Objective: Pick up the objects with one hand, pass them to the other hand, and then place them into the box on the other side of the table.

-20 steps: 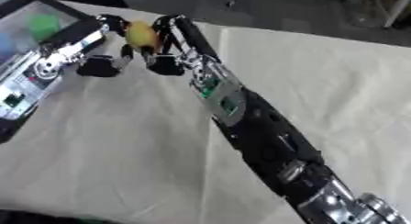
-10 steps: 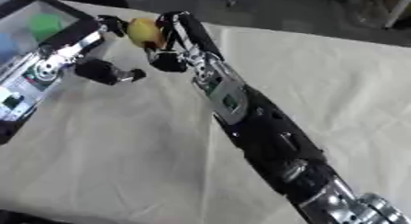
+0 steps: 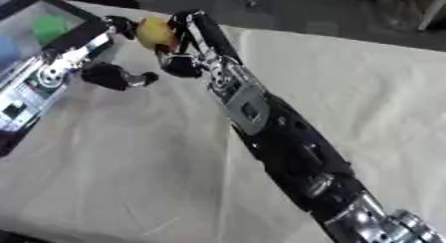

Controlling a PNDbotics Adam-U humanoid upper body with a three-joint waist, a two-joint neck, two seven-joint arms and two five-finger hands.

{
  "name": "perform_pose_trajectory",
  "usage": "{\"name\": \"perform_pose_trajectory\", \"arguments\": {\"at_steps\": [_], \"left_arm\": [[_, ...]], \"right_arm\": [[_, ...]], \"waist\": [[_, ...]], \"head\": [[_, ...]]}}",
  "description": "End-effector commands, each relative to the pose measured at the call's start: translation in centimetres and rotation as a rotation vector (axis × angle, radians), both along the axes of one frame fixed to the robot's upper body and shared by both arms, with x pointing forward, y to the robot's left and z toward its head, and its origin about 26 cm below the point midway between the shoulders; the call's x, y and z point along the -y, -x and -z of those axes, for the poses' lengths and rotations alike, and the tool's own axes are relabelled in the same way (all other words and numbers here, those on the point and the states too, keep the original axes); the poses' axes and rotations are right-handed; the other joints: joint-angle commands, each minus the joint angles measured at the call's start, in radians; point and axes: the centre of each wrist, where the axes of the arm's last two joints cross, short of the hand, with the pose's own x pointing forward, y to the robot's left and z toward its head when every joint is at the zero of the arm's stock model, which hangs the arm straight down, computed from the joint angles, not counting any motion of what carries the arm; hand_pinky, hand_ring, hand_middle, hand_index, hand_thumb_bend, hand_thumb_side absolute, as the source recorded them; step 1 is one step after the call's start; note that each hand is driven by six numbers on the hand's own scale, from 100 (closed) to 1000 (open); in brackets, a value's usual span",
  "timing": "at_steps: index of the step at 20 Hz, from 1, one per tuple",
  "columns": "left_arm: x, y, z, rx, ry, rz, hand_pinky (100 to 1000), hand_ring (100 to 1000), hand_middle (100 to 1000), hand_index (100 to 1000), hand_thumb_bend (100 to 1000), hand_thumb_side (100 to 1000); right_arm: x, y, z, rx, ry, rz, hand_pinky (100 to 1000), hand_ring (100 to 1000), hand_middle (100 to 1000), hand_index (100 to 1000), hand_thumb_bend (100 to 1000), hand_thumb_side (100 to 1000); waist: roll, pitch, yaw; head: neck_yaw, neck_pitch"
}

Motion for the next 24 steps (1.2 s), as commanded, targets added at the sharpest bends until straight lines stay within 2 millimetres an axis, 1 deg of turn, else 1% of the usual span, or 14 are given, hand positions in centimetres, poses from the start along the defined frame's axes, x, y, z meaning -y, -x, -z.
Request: {"name": "perform_pose_trajectory", "arguments": {"at_steps": [1, 7, 12, 23, 24], "left_arm": [[-0.2, -0.1, -1.5, 0.055, 0.019, -0.018, 930, 780, 733, 871, 467, 413], [-0.2, 0.3, -1.8, 0.069, 0.030, -0.015, 931, 779, 732, 869, 457, 394], [0.1, 0.6, -2.2, 0.083, 0.053, -0.003, 936, 776, 726, 864, 420, 383], [0.7, 1.0, -2.4, 0.066, 0.075, 0.063, 940, 776, 723, 859, 402, 393], [0.7, 1.0, -2.5, 0.067, 0.077, 0.064, 937, 770, 713, 853, 358, 376]], "right_arm": [[-0.4, 0.4, -1.3, 0.037, -0.018, -0.026, 789, 468, 398, 267, 100, 100], [-0.4, 0.3, -1.1, 0.030, -0.018, -0.029, 789, 467, 395, 266, 100, 100], [-0.7, 0.5, -1.0, 0.026, -0.018, -0.041, 787, 466, 395, 268, 100, 100], [-0.9, 0.6, -1.0, 0.019, -0.012, -0.055, 784, 465, 395, 269, 100, 100], [-1.0, 0.6, -1.0, 0.019, -0.011, -0.056, 783, 465, 396, 270, 100, 100]], "waist": [[0.023, -0.008, 0.001], [0.023, -0.008, 0.004], [0.022, -0.008, 0.006], [0.021, -0.007, 0.007], [0.021, -0.007, 0.006]], "head": [[0.004, -0.008], [0.005, -0.011], [0.006, -0.012], [0.004, -0.007], [0.004, -0.009]]}}
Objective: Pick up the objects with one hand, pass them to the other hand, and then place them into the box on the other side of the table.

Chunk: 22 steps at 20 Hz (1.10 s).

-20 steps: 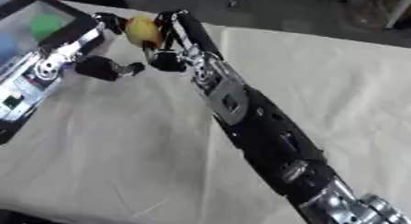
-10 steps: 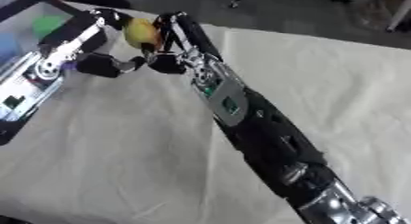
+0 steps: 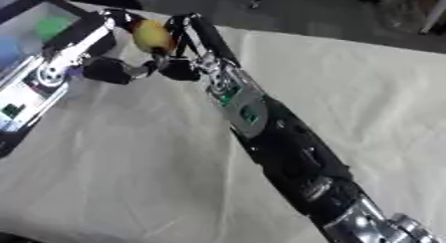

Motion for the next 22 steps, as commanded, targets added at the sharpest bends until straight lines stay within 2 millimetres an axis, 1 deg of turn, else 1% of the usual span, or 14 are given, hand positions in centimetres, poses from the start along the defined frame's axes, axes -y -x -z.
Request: {"name": "perform_pose_trajectory", "arguments": {"at_steps": [1, 4, 10, 13, 15, 16, 17, 18, 19, 21, 22], "left_arm": [[0.13, 0.33, -1.67, 0.048, 0.007, 0.023, 937, 769, 711, 852, 350, 372], [0.12, 0.45, -1.82, 0.056, 0.015, 0.021, 935, 764, 701, 844, 302, 345], [-0.06, 1.00, -2.20, 0.081, 0.016, 0.011, 931, 762, 698, 837, 217, 264], [-0.08, 1.20, -2.32, 0.087, 0.022, 0.005, 931, 759, 694, 831, 179, 242], [-0.06, 1.24, -2.33, 0.087, 0.028, 0.002, 931, 757, 687, 824, 136, 227], [-0.03, 1.25, -2.33, 0.087, 0.032, 0.000, 930, 754, 678, 817, 104, 214], [-0.01, 1.24, -2.33, 0.087, 0.036, -0.001, 929, 751, 662, 806, 100, 196], [0.02, 1.22, -2.32, 0.087, 0.042, -0.004, 924, 738, 624, 783, 100, 157], [0.05, 1.17, -2.32, 0.088, 0.052, -0.009, 922, 733, 613, 773, 100, 146], [0.19, 1.07, -2.33, 0.095, 0.083, -0.018, 910, 686, 552, 706, 100, 127], [0.27, 1.02, -2.33, 0.100, 0.101, -0.022, 906, 672, 536, 688, 100, 137]], "right_arm": [[-0.65, 0.45, -1.11, 0.025, -0.013, -0.025, 783, 465, 396, 269, 100, 100], [-0.65, 0.48, -1.06, 0.024, -0.013, -0.026, 783, 465, 395, 269, 100, 100], [-0.49, 0.38, -0.92, 0.023, -0.008, -0.020, 782, 465, 396, 272, 100, 100], [-0.54, 0.42, -0.90, 0.023, -0.009, -0.022, 781, 464, 395, 270, 100, 100], [-0.64, 0.49, -0.90, 0.024, -0.011, -0.026, 781, 464, 395, 269, 100, 100], [-0.68, 0.52, -0.89, 0.024, -0.011, -0.027, 781, 464, 395, 269, 100, 100], [-0.71, 0.54, -0.89, 0.024, -0.011, -0.028, 781, 464, 395, 269, 100, 100], [-0.73, 0.55, -0.89, 0.024, -0.012, -0.028, 780, 464, 395, 268, 100, 100], [-0.75, 0.57, -0.90, 0.025, -0.012, -0.028, 780, 464, 395, 268, 100, 100], [-0.79, 0.61, -0.91, 0.025, -0.013, -0.030, 780, 464, 395, 268, 100, 100], [-0.81, 0.63, -0.91, 0.025, -0.013, -0.031, 780, 464, 395, 268, 100, 100]], "waist": [[0.021, -0.008, 0.000], [0.023, -0.008, 0.000], [0.027, -0.008, 0.000], [0.027, -0.008, 0.001], [0.027, -0.008, 0.001], [0.027, -0.008, 0.001], [0.027, -0.008, 0.002], [0.026, -0.008, 0.002], [0.026, -0.008, 0.002], [0.025, -0.008, 0.002], [0.024, -0.008, 0.002]], "head": [[0.001, -0.005], [0.000, -0.007], [-0.003, -0.011], [-0.003, -0.014], [-0.002, -0.015], [-0.002, -0.016], [-0.001, -0.017], [-0.001, -0.017], [-0.001, -0.018], [0.000, -0.017], [0.001, -0.018]]}}
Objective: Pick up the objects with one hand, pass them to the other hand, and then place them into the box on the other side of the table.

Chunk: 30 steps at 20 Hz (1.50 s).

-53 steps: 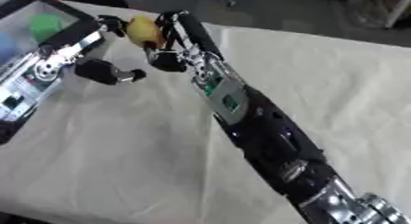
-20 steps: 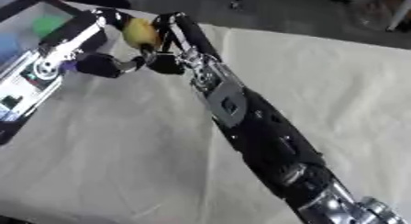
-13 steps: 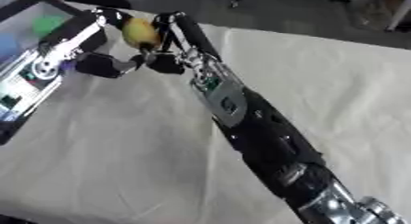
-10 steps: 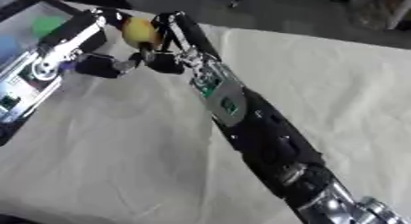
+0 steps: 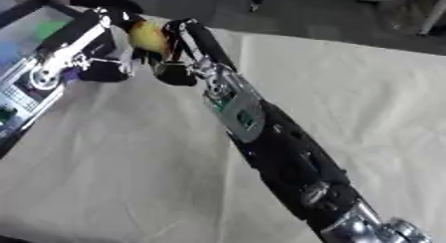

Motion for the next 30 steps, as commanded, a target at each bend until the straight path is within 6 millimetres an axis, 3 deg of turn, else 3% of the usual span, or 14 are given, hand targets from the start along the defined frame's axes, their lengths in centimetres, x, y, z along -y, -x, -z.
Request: {"name": "perform_pose_trajectory", "arguments": {"at_steps": [1, 9, 13, 20, 22, 24, 28, 30], "left_arm": [[0.0, -0.1, -1.5, 0.058, 0.054, -0.016, 901, 654, 517, 655, 100, 163], [0.4, -0.8, -0.6, 0.062, 0.103, -0.041, 874, 572, 383, 420, 100, 145], [0.2, -1.0, -0.3, 0.072, 0.081, -0.055, 867, 557, 347, 378, 100, 100], [-0.1, -1.2, 0.1, 0.072, 0.061, -0.067, 867, 545, 317, 350, 100, 100], [-0.2, -1.2, 0.2, 0.070, 0.057, -0.068, 866, 544, 313, 347, 100, 100], [-0.3, -1.2, 0.1, 0.073, 0.053, -0.070, 865, 543, 309, 343, 100, 100], [-0.7, -1.1, 0.0, 0.085, 0.058, -0.093, 863, 534, 302, 329, 100, 100], [-0.8, -1.0, 0.2, 0.087, 0.065, -0.106, 863, 533, 300, 325, 100, 100]], "right_arm": [[-0.4, 0.3, -1.0, 0.029, -0.009, -0.017, 780, 464, 396, 269, 100, 100], [-0.6, 0.5, -1.1, 0.027, -0.011, -0.023, 778, 482, 417, 315, 100, 100], [-0.4, 0.4, -1.1, 0.020, -0.014, 0.008, 796, 531, 477, 413, 100, 100], [-0.4, 0.3, -1.2, 0.038, 0.006, 0.047, 831, 628, 592, 565, 100, 100], [-0.3, 0.3, -1.1, 0.038, 0.025, 0.060, 853, 684, 654, 629, 100, 248], [-0.2, 0.2, -1.1, 0.037, 0.051, 0.078, 879, 749, 740, 701, 100, 459], [0.1, 0.0, -1.1, 0.037, 0.087, 0.123, 905, 806, 821, 773, 100, 685], [0.2, 0.0, -1.1, 0.039, 0.091, 0.138, 912, 823, 845, 796, 100, 732]], "waist": [[0.019, -0.008, 0.002], [0.019, -0.007, -0.001], [0.020, -0.007, -0.002], [0.020, -0.007, -0.006], [0.021, -0.008, -0.006], [0.021, -0.008, -0.007], [0.022, -0.007, -0.007], [0.022, -0.006, -0.006]], "head": [[0.003, -0.009], [0.002, -0.004], [0.001, -0.001], [0.004, -0.001], [0.005, -0.001], [0.004, -0.001], [0.006, -0.002], [0.005, -0.003]]}}
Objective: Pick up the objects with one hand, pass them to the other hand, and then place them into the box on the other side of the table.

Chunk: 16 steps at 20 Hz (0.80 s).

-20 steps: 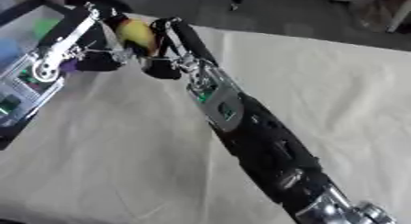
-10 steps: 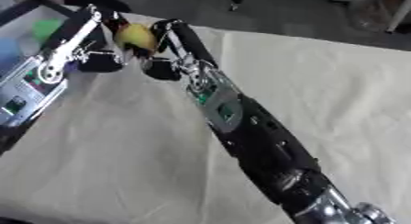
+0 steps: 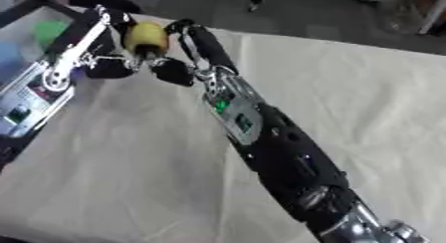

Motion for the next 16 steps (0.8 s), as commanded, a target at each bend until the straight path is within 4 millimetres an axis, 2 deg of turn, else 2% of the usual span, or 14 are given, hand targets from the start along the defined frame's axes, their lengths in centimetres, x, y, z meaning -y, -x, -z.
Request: {"name": "perform_pose_trajectory", "arguments": {"at_steps": [1, 16], "left_arm": [[-1.1, 0.0, -0.9, 0.036, -0.010, -0.040, 862, 532, 300, 324, 100, 100], [-3.1, -0.2, -1.0, 0.060, 0.021, -0.138, 863, 529, 290, 317, 100, 100]], "right_arm": [[0.2, -0.1, -1.5, 0.039, -0.005, 0.024, 913, 827, 849, 799, 100, 742], [0.4, -0.2, -2.0, 0.048, -0.014, 0.032, 918, 836, 858, 806, 100, 740]], "waist": [[0.022, -0.006, 0.000], [0.021, -0.005, 0.007]], "head": [[0.003, -0.003], [0.006, -0.002]]}}
